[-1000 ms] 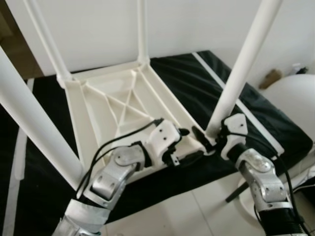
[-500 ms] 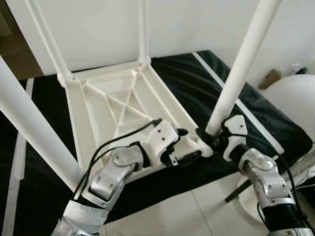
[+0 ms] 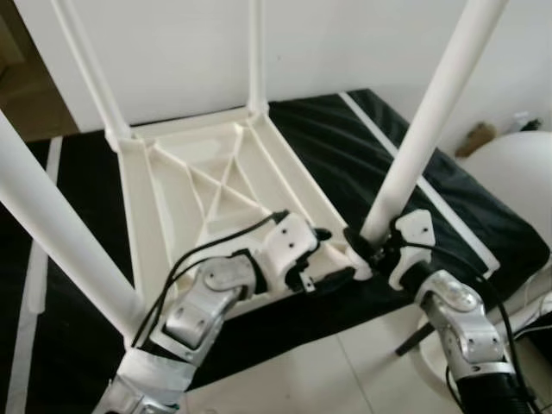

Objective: Building children table

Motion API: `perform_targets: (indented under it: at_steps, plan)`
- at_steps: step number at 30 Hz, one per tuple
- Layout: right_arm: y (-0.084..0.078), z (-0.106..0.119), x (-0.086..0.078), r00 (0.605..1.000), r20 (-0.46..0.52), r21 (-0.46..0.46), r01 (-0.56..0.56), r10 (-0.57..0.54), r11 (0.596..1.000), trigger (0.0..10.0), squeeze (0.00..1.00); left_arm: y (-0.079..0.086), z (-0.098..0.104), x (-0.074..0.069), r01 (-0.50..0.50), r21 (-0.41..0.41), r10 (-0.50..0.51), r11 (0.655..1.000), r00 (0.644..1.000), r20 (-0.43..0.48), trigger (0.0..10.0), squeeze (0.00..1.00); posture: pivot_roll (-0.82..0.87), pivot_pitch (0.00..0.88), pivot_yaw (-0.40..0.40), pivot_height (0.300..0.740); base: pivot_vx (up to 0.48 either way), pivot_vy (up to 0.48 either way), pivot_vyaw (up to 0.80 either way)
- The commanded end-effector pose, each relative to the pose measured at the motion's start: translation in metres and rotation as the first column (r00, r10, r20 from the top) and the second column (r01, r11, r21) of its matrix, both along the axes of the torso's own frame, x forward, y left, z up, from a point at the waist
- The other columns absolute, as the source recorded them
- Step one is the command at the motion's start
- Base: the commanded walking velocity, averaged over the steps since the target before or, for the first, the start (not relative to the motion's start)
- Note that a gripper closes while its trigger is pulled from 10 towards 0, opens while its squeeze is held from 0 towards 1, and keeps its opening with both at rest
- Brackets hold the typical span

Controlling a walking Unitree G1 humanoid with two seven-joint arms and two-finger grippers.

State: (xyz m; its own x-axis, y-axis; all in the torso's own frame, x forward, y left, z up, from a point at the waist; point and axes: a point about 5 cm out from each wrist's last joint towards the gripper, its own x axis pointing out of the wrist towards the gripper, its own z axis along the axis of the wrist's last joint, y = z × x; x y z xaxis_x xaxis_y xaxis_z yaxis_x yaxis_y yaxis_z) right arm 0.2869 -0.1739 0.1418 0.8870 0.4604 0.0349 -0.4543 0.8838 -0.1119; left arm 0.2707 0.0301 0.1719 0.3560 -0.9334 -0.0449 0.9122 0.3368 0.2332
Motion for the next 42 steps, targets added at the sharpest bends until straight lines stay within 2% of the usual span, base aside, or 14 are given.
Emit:
perform_targets:
  at_steps: [1, 8, 13, 18, 22, 27, 35, 40, 41, 42]
  plan:
    - [0.0, -0.01, -0.004, 0.999, -0.044, -0.01, 0.024, -0.024, 1.0, 10.0, 0.0, -0.003, -0.001, -0.001, 0.039, 0.007, -0.039, 0.999, 0.999, 0.0, 10.0, 0.0, -0.15, 0.062, 0.024, 0.74, 0.0, 0.0, 0.0]
    - [-0.004, -0.011, -0.007, 0.986, -0.04, 0.017, 0.161, -0.16, 0.987, 10.0, 0.0, -0.006, -0.003, -0.002, 0.046, 0.007, -0.046, 0.999, 0.999, -0.002, 10.0, 0.0, -0.16, 0.06, 0.015, 0.74, 0.0, 0.0, 0.0]
    - [-0.001, -0.012, -0.006, 0.959, -0.038, 0.034, 0.284, -0.282, 0.958, 10.0, 0.0, -0.006, -0.003, -0.001, 0.032, 0.002, -0.032, 0.999, 0.999, 0.006, 10.0, 0.0, -0.15, 0.056, 0.005, 0.74, 0.0, 0.0, 0.0]
    - [0.004, -0.018, -0.005, 0.905, -0.073, 0.047, 0.423, -0.419, 0.905, 10.0, 0.0, -0.005, -0.004, -0.003, 0.025, 0.009, -0.025, 1.0, 1.0, 0.011, 10.0, 0.0, -0.13, 0.048, 0.003, 0.74, 0.0, 0.0, 0.0]
    - [0.006, -0.022, -0.004, 0.883, -0.1, 0.058, 0.466, -0.459, 0.883, 10.0, 0.0, -0.004, -0.003, -0.002, 0.025, 0.007, -0.025, 1.0, 1.0, 0.012, 10.0, 0.0, -0.12, 0.038, 0.004, 0.74, 0.0, 0.0, 0.0]
    - [0.014, -0.031, -0.008, 0.799, -0.139, 0.069, 0.597, -0.585, 0.799, 10.0, 0.0, -0.002, -0.001, 0.0, 0.02, -0.001, -0.02, 1.0, 1.0, 0.021, 10.0, 0.0, -0.11, 0.026, 0.007, 0.74, 0.0, 0.0, 0.0]
    - [0.018, -0.029, -0.012, 0.764, -0.112, 0.056, 0.644, -0.636, 0.763, 10.0, 0.0, -0.006, 0.001, 0.001, 0.025, -0.008, -0.025, 1.0, 0.999, 0.035, 10.0, 0.0, -0.12, 0.011, 0.005, 0.74, 0.0, 0.0, 0.0]
    - [0.018, -0.029, -0.011, 0.769, -0.118, 0.074, 0.638, -0.629, 0.766, 10.0, 0.0, -0.006, 0.002, 0.001, 0.026, -0.011, -0.026, 1.0, 0.999, 0.036, 10.0, 0.0, -0.12, 0.031, -0.004, 0.74, 0.0, 0.0, 0.0]
    - [0.019, -0.03, -0.011, 0.768, -0.127, 0.079, 0.638, -0.627, 0.766, 10.0, 0.29, -0.004, 0.001, 0.002, 0.018, -0.003, -0.018, 1.0, 0.999, 0.036, 10.0, 0.0, -0.12, 0.031, -0.004, 0.74, 0.0, 0.0, 0.0]
    - [0.02, -0.029, -0.012, 0.779, -0.13, 0.092, 0.625, -0.613, 0.775, 10.0, 1.0, -0.002, 0.001, 0.002, 0.011, -0.001, -0.011, 1.0, 0.999, 0.034, 10.0, 0.0, -0.11, 0.038, -0.006, 0.74, 0.0, 0.0, 0.0]
